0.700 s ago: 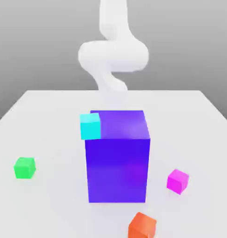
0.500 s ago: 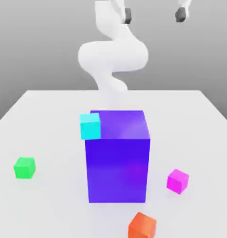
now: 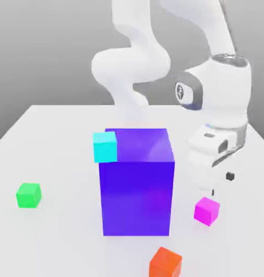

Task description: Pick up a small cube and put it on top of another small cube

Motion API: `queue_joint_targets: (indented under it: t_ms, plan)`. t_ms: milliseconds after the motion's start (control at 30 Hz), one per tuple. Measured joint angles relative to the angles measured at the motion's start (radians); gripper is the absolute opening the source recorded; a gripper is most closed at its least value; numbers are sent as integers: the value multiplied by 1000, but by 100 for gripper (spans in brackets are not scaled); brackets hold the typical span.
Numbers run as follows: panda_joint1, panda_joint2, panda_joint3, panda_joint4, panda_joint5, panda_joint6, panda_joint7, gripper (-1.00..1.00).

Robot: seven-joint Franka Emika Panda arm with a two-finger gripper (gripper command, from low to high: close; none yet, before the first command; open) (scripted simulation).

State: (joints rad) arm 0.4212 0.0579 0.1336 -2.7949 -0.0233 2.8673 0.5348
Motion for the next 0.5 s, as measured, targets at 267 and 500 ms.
queue_joint_targets:
  t_ms: [267, 500]
  plan:
    - [80, 239, -99, 34, -100, 190, 71, -100]
    - [72, 213, -92, 29, -101, 169, 70, -100]
